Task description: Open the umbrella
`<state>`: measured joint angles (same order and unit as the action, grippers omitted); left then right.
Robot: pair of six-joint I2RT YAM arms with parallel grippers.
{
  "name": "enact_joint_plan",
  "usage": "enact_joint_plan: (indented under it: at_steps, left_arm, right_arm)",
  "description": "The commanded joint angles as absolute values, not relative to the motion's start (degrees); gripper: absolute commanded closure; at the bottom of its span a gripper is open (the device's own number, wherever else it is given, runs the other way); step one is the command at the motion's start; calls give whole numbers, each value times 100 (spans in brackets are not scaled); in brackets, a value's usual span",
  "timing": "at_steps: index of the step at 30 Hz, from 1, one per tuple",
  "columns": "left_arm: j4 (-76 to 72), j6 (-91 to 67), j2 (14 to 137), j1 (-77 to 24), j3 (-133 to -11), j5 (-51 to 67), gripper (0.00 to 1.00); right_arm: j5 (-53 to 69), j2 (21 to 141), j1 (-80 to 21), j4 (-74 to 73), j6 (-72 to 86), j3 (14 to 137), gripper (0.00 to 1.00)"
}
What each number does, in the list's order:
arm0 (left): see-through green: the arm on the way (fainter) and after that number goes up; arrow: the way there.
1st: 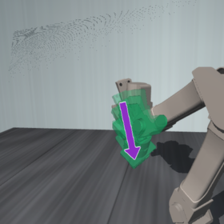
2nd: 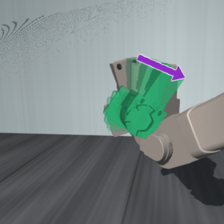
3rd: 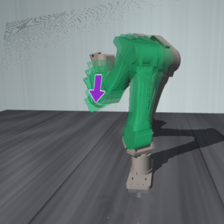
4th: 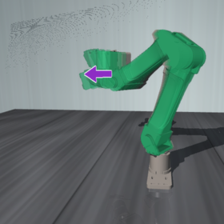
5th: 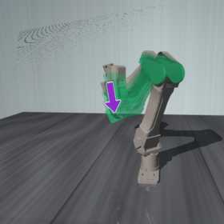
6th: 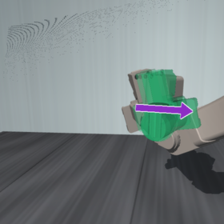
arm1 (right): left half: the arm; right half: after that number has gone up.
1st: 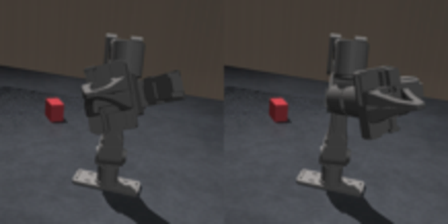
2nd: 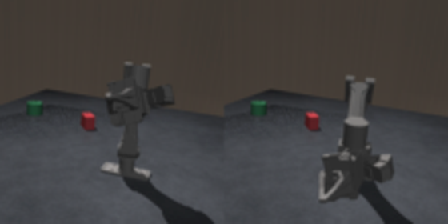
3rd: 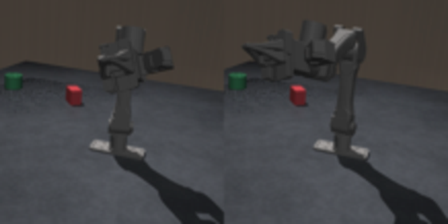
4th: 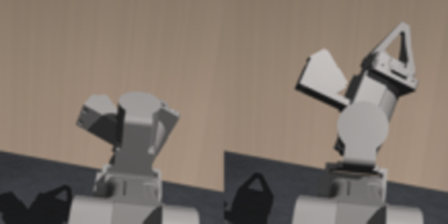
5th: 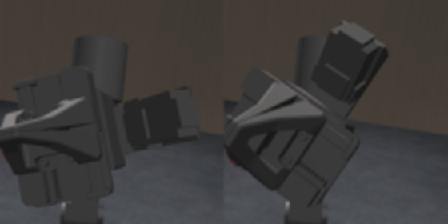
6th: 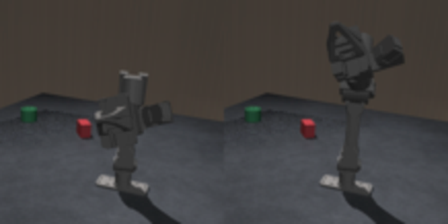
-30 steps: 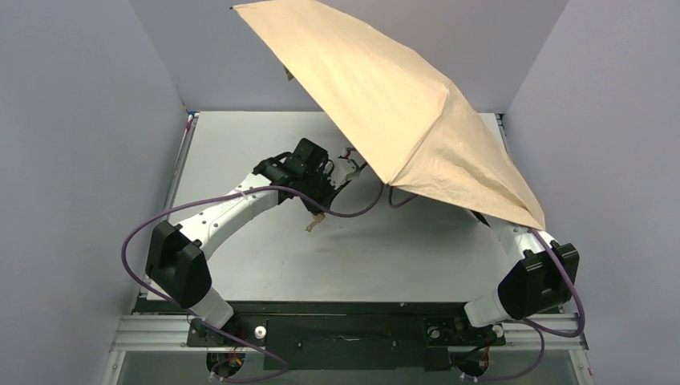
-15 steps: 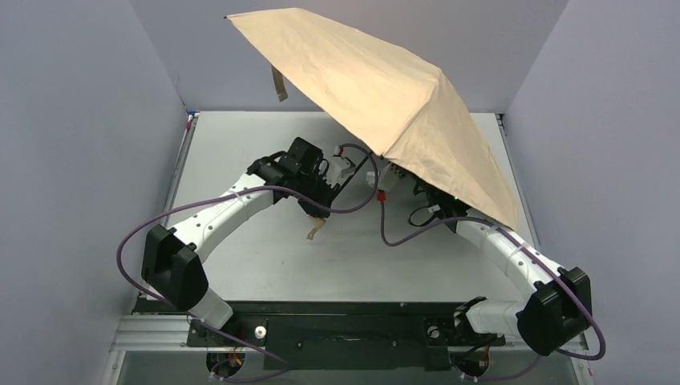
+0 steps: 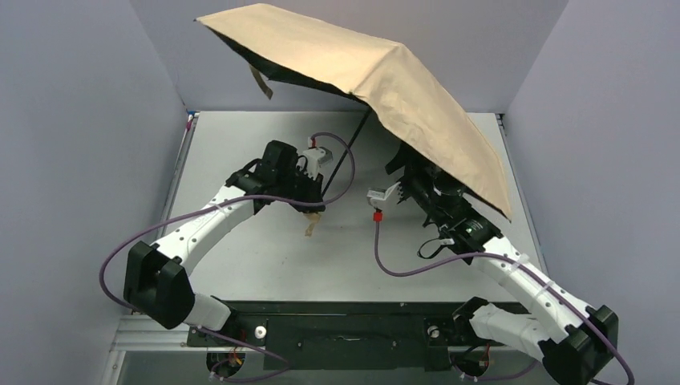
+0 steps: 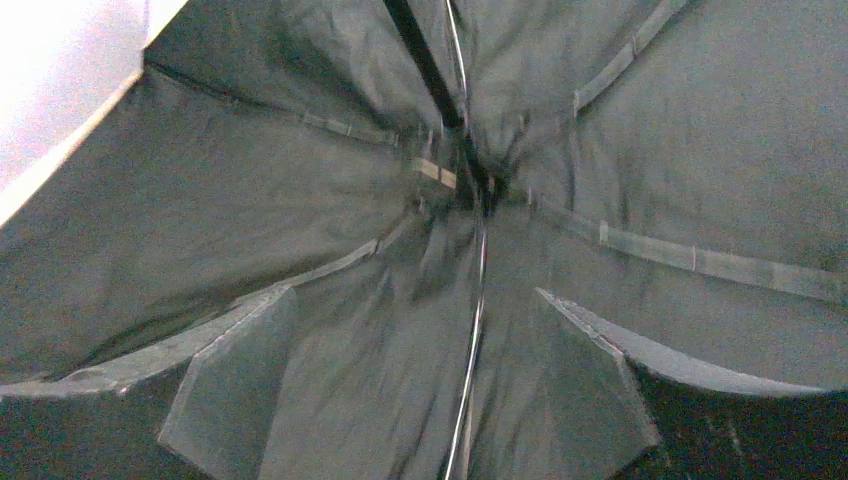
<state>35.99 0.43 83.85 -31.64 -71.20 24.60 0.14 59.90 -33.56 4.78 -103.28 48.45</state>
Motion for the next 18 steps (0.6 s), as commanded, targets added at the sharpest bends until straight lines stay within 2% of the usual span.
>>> enact_joint_plan:
  at_steps: [1, 7, 11, 14, 18]
  left_arm:
    - [1485, -740, 7600, -2911, -6413, 2936, 100]
    - [-255, -1394, 7090, -2922, -5027, 2861, 100]
    - [-1294, -1482, 6299, -3390, -4108, 1958, 100]
    - [-1278, -1545, 5767, -3722, -3939, 1235, 100]
    - [-887, -2272, 5493, -3639, -3522, 1020, 100]
  right_arm:
    - [-534, 5306, -3695, -352, -8438, 4832, 18]
    - [-425, 4464, -4298, -2021, -6217, 4806, 18]
    - [-354, 4039, -4568, -2376, -5269, 4576, 18]
    - [-537, 3932, -4666, -2481, -4741, 4523, 20]
    - [-554, 3727, -4683, -2842, -4228, 4574, 20]
